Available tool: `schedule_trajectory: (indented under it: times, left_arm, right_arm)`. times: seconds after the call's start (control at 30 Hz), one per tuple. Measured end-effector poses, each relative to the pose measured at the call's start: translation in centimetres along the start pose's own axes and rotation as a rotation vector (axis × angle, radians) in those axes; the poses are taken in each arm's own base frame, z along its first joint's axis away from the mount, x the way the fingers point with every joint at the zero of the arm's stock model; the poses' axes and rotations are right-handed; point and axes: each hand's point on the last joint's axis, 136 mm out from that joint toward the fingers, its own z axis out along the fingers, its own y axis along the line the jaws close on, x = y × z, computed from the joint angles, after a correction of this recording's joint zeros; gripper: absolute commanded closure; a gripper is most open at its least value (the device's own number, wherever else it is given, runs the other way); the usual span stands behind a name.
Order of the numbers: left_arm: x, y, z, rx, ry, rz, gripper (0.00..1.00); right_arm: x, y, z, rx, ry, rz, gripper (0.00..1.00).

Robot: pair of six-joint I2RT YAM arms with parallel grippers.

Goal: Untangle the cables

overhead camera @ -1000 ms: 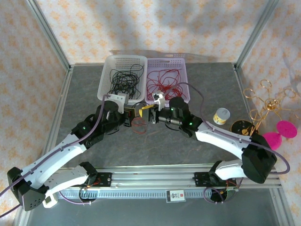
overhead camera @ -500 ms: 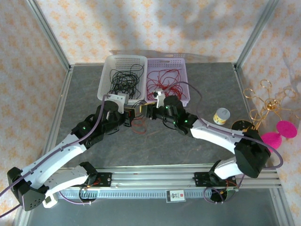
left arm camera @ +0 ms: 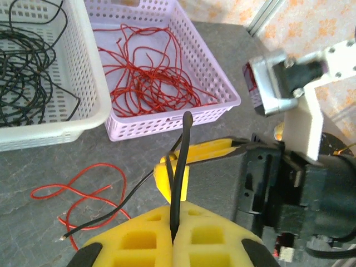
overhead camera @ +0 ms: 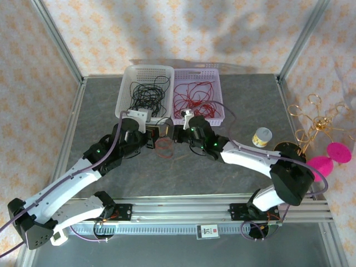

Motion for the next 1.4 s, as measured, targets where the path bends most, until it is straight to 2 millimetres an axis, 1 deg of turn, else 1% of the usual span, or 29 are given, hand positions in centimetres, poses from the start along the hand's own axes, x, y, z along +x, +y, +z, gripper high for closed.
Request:
schedule_trajectory:
  times: [0.07, 0.2, 0.3, 0.37, 0.47, 0.57, 0.67, 0.77, 0.83, 1.0, 1.1, 1.17, 1.3, 1.4]
  left_arm:
    - [-0.8, -0.2, -0.4, 0.002, -0.025, -0.002, 1.0]
    - [-2.5, -0.8, -1.2, 0.012, -0.068, 0.001, 1.0]
    - [-3.5, -1.0, -1.7, 0.01, -0.096, 0.008, 1.0]
    - [-3.9, -1.1, -1.9, 0.009, -0.108, 0.015, 1.0]
    - [-4.7, -1.0, -2.2, -0.008, -0.131, 0.024, 1.0]
    - [-6.4, -0.7, -2.6, -0.05, -0.178, 0.035, 1.0]
    - [-8.2, 0.1, -2.4, -0.132, -0.223, 0.043, 1.0]
    - [-9.7, 1.9, -1.2, -0.247, -0.247, 0.036, 1.0]
    - [-10.2, 4.2, 0.3, -0.338, -0.245, 0.019, 1.0]
    - [-10.5, 10.5, 4.1, -0.528, -0.217, -0.038, 1.0]
    - [-10.9, 13.3, 6.1, -0.583, -0.217, -0.072, 1.0]
    - [-11.4, 14.6, 7.4, -0.597, -0.226, -0.098, 1.0]
    - [-12.6, 16.3, 10.4, -0.565, -0.261, -0.139, 1.0]
    - [-12.3, 17.4, 13.1, -0.524, -0.264, -0.172, 1.0]
  right_arm:
    - [0.7, -1.4, 0.1, 0.036, 0.008, 0.025, 0.78]
    - [2.9, -3.9, 0.6, 0.105, 0.042, 0.063, 0.77]
    - [4.2, -5.4, 0.5, 0.146, 0.059, 0.08, 0.78]
    - [4.5, -5.9, 0.5, 0.163, 0.06, 0.086, 0.79]
    - [4.4, -6.2, 0.4, 0.175, 0.051, 0.092, 0.79]
    - [4.6, -6.7, 0.4, 0.187, 0.045, 0.092, 0.78]
    - [5.5, -7.5, 0.0, 0.204, 0.053, 0.098, 0.74]
    - [6.0, -8.0, -0.9, 0.217, 0.053, 0.098, 0.72]
    - [5.5, -7.9, -1.9, 0.215, 0.029, 0.095, 0.71]
    - [3.0, -6.6, -4.9, 0.198, -0.07, 0.083, 0.68]
    - [1.8, -6.2, -6.5, 0.197, -0.122, 0.073, 0.67]
    - [1.5, -6.3, -7.4, 0.205, -0.143, 0.068, 0.67]
    - [1.9, -7.0, -8.6, 0.231, -0.15, 0.055, 0.65]
    - [2.3, -7.3, -8.7, 0.239, -0.132, 0.035, 0.63]
